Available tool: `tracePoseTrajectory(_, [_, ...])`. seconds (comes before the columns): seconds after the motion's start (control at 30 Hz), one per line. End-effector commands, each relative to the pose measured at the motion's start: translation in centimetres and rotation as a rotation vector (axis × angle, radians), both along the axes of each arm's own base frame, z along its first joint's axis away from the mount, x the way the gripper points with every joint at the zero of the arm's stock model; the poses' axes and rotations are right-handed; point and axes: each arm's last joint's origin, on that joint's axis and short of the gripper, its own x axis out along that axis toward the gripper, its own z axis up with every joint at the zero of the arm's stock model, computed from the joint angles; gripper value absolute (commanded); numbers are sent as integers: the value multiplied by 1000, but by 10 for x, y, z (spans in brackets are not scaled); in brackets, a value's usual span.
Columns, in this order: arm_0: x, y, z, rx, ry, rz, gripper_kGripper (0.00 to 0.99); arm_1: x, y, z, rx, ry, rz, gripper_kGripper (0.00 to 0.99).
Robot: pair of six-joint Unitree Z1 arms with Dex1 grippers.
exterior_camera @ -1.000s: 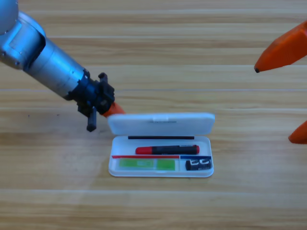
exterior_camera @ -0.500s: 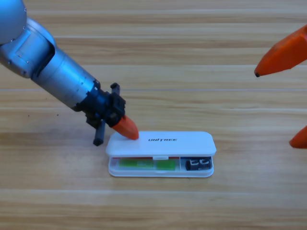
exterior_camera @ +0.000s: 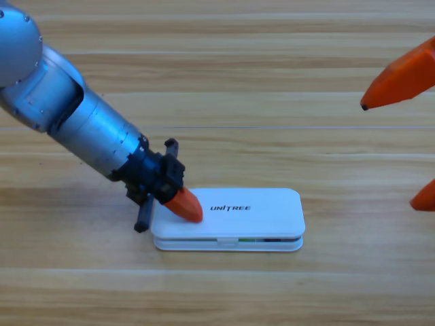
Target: Clean up eraser and pencils
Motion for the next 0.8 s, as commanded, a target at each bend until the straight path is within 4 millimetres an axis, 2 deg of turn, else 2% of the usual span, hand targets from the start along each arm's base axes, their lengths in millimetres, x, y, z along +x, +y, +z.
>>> tracePoseTrajectory(0.03, [-10, -6, -22, 42, 35, -19, 0, 5, 14, -19, -35, 66, 35, 956])
tracePoseTrajectory(0.47, [-20, 1, -49, 90, 33, -13, 0, 6, 15, -20, -38, 69, 36, 956])
tracePoseTrajectory(0.73, [-22, 1, -51, 96, 33, -13, 0, 7, 16, -21, -38, 69, 35, 956])
tracePoseTrajectory(0.8, [-20, 0, -46, 89, 27, 0, 0, 7, 16, -21, -39, 70, 36, 956])
